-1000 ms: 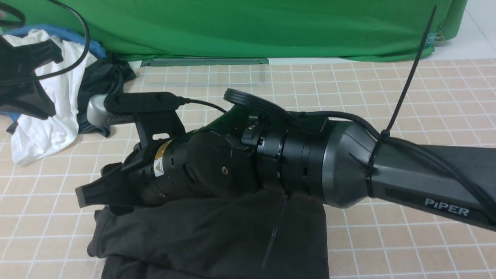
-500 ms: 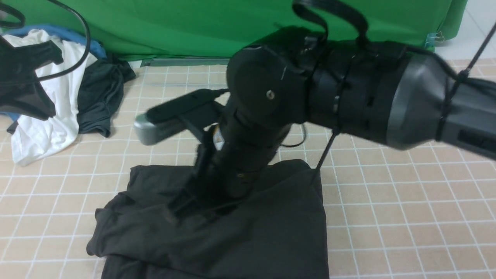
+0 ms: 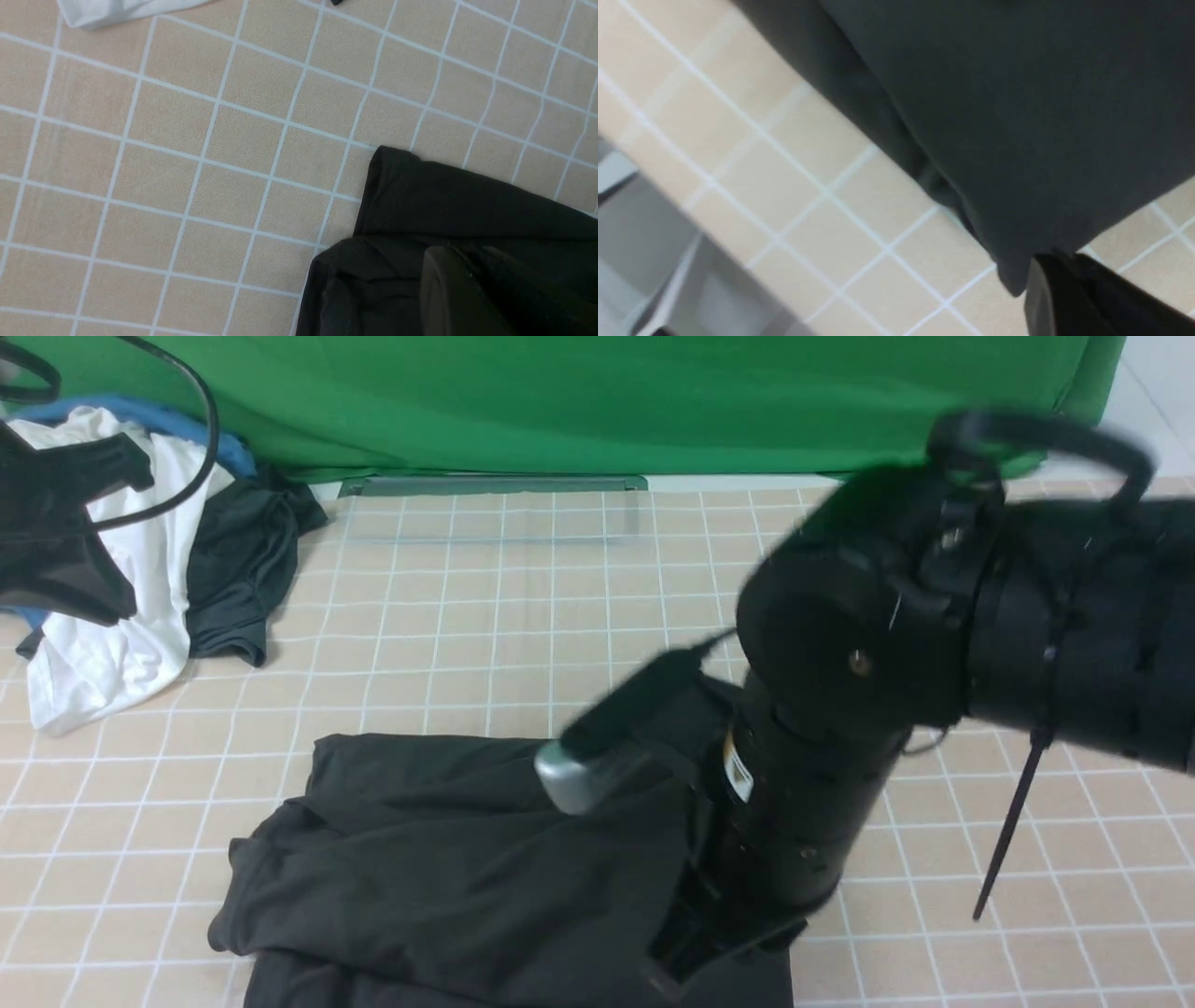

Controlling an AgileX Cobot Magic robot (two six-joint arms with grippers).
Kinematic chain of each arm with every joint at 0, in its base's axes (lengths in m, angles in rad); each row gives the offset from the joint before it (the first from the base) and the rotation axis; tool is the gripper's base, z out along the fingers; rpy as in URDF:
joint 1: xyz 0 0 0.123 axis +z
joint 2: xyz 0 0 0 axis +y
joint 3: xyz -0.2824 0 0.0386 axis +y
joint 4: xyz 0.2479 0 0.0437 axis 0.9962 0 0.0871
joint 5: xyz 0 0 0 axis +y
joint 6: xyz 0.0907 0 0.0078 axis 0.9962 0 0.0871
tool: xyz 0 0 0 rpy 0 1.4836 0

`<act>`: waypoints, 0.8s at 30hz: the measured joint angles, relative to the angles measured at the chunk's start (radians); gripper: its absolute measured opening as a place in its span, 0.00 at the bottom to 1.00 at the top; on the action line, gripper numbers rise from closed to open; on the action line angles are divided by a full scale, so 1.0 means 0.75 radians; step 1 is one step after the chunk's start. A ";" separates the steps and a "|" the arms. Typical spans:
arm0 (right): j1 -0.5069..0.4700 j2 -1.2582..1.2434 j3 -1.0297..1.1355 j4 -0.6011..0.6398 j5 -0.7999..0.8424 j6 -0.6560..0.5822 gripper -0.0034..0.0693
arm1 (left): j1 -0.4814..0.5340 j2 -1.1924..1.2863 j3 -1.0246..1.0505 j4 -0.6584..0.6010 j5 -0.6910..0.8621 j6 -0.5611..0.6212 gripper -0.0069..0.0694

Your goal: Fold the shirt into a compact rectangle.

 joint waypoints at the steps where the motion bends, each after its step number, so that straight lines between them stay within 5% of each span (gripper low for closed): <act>1: -0.014 0.000 0.034 0.006 -0.047 0.008 0.08 | 0.000 0.000 0.000 0.000 0.000 0.000 0.11; 12: -0.216 0.093 0.403 0.031 -0.422 0.055 0.08 | 0.000 0.000 0.000 0.000 0.000 0.001 0.11; 24: -0.253 -0.267 0.436 0.041 -0.415 0.079 0.08 | 0.000 0.000 0.000 0.000 0.001 0.001 0.11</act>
